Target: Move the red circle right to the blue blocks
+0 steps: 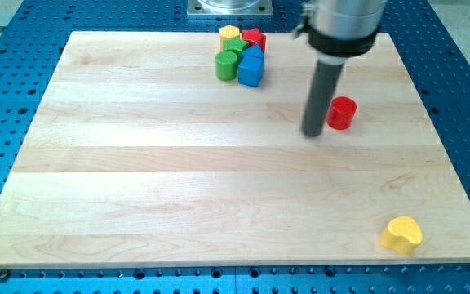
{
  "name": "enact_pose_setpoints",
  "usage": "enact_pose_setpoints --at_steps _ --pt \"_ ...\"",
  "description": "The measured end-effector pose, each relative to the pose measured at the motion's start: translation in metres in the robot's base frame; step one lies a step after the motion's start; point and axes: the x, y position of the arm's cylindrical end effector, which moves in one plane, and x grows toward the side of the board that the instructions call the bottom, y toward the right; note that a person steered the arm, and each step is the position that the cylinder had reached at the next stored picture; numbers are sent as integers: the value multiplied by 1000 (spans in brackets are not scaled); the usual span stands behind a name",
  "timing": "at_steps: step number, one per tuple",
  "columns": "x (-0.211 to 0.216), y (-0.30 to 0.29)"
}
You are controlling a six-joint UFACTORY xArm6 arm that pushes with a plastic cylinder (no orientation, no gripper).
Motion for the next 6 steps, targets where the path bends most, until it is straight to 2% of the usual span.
enact_pose_setpoints --at_steps 2,3,4,5,6 --pt "-66 77" --pt "-8 62" --pt "-21 133" --pt "-87 124" --pt "-58 165"
